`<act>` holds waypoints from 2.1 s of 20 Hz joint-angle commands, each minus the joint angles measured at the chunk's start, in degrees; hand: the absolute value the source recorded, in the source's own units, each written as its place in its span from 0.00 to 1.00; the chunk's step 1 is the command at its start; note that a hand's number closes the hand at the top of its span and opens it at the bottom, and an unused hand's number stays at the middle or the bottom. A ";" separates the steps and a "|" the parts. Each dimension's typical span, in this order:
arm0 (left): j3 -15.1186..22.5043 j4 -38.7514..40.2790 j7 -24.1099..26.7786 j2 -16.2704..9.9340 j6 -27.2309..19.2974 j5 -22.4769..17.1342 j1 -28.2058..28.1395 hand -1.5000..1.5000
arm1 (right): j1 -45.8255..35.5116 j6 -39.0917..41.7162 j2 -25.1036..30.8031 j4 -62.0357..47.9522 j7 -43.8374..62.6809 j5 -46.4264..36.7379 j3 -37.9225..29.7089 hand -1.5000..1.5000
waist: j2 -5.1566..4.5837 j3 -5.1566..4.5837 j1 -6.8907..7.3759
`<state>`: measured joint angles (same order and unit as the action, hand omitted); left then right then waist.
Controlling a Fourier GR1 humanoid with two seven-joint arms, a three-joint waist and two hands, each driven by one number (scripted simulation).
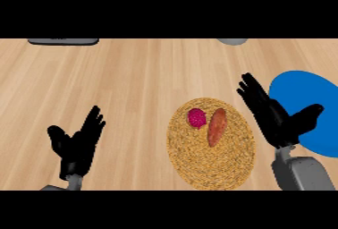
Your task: Pick the sweet potato from the placemat and place it in the plate
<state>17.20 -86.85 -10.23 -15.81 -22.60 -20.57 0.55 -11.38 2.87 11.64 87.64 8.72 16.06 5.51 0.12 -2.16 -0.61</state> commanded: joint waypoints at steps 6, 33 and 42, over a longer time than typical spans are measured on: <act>0.41 3.05 -2.38 -4.37 3.79 1.54 0.31 0.50 | -9.97 -8.78 12.56 -2.09 -6.51 -4.02 -19.49 1.00 | -0.39 2.24 0.24; -2.85 8.38 1.18 0.04 11.29 2.99 2.23 0.50 | 6.25 -3.89 18.18 14.48 22.95 -34.65 2.98 0.00 | -0.14 2.10 0.77; -2.57 3.01 1.10 1.47 11.82 5.53 -2.90 0.50 | -4.10 -5.69 6.74 7.14 34.67 -47.51 10.33 0.00 | -0.12 2.16 1.16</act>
<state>14.63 -81.64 -8.75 -14.30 -11.11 -15.93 -1.18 -12.71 -0.50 23.53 97.83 39.14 -24.82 11.49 0.03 -0.02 0.38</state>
